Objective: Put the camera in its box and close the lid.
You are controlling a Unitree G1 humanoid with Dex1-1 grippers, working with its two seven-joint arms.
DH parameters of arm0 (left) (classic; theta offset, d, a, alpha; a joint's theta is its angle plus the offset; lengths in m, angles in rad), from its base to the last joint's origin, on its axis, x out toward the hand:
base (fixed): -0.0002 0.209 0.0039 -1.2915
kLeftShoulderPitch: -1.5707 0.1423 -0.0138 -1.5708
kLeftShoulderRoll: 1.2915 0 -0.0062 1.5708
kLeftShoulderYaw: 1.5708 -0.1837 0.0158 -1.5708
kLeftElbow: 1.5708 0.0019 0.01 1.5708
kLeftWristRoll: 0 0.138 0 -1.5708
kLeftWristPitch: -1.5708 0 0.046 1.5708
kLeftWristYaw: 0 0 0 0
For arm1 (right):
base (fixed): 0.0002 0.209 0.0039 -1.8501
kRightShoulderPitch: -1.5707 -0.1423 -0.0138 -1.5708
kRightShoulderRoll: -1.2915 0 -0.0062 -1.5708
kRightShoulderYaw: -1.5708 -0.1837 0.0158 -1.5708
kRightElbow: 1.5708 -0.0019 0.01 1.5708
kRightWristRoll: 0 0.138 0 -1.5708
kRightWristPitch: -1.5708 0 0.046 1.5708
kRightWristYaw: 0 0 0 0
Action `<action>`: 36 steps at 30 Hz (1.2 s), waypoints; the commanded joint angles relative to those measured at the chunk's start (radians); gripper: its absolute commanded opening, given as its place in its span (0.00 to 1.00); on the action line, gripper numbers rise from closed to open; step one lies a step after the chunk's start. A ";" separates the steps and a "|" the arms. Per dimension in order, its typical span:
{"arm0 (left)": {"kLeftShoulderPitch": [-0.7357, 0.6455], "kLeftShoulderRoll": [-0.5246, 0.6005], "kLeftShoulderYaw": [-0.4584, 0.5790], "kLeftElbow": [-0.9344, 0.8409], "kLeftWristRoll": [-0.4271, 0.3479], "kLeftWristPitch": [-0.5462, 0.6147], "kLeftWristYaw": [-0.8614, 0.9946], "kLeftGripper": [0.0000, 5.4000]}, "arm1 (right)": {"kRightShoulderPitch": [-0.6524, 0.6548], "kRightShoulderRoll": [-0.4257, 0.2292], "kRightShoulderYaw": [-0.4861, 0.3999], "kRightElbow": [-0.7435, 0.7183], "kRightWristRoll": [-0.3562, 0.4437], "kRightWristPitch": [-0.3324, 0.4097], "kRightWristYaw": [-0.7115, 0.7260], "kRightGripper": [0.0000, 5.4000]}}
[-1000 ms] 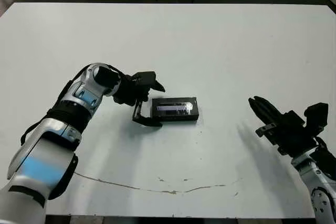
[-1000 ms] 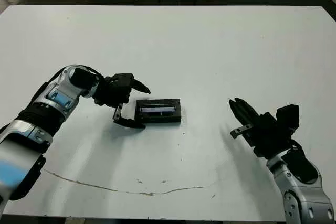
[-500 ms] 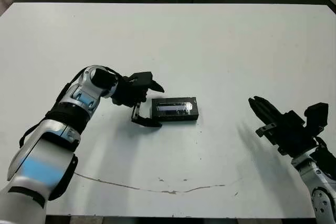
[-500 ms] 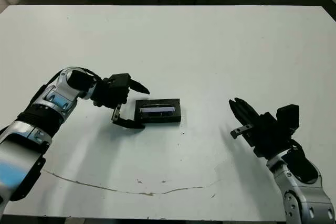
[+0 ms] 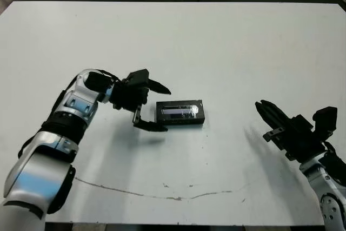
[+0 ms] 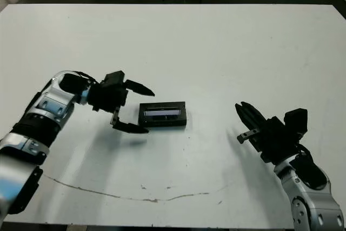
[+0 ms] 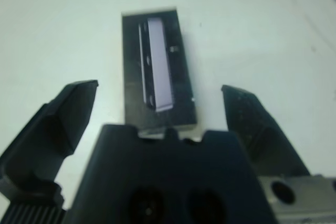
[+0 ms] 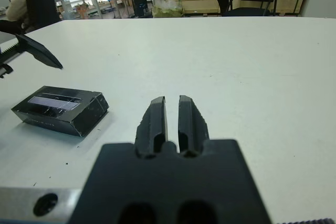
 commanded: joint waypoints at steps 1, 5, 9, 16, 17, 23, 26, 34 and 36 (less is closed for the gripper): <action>0.053 0.023 0.021 -0.071 -0.017 0.047 0.033 0.99 | 0.016 -0.011 0.009 0.019 -0.024 -0.003 0.005 0.00; 0.083 0.029 0.046 -0.147 -0.052 0.073 0.062 0.99 | 0.006 -0.004 0.011 0.057 -0.032 -0.032 0.020 0.00; 0.113 0.024 0.082 -0.220 -0.115 0.119 0.089 0.99 | 0.006 0.003 0.007 0.056 -0.017 -0.033 0.029 0.00; 0.291 -0.124 0.198 -0.463 -0.210 0.310 0.507 0.92 | 0.012 0.001 0.007 0.024 -0.007 0.002 0.004 0.00; 0.319 -0.156 0.196 -0.493 -0.182 0.300 0.592 0.88 | 0.013 0.002 0.007 0.022 -0.008 0.000 0.002 0.00; 0.390 -0.246 0.132 -0.549 -0.088 0.271 0.811 0.61 | 0.021 -0.008 0.010 -0.013 -0.020 0.010 -0.020 0.00; 0.400 -0.258 0.088 -0.568 -0.053 0.300 0.854 0.47 | 0.024 -0.011 0.011 -0.017 -0.033 0.010 -0.029 0.00; 0.397 -0.287 0.008 -0.589 -0.013 0.453 0.932 0.09 | 0.021 -0.006 0.005 -0.020 -0.007 0.015 -0.019 0.00; 0.396 -0.281 -0.009 -0.590 -0.004 0.485 0.934 0.00 | 0.019 -0.006 0.004 -0.008 -0.009 0.006 -0.014 0.00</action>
